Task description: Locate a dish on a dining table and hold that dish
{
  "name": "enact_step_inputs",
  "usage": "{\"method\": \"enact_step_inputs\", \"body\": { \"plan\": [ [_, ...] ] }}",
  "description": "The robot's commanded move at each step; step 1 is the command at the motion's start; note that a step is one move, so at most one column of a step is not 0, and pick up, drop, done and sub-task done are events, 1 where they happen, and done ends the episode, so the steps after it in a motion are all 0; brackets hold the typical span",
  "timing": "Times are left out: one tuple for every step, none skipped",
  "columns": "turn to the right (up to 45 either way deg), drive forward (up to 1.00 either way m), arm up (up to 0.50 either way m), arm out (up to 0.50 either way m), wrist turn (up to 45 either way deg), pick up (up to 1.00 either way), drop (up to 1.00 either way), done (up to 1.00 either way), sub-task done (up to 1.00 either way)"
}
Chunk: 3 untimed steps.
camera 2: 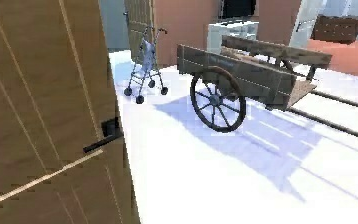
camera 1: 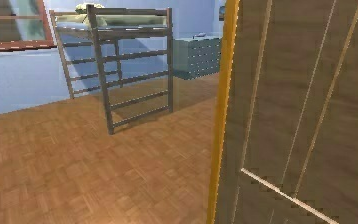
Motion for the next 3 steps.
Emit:
{"method": "enact_step_inputs", "body": {
  "plan": [
    [-9.0, 0.0, 0.0, 0.0, 0.0, 0.0, 0.0, 0.0, 0.0],
    [0.0, 0.3, 0.0, 0.0, 0.0, 0.0, 0.0, 0.0, 0.0],
    [-30.0, 0.0, 0.0, 0.0, 0.0, 0.0, 0.0, 0.0, 0.0]
  ]
}}
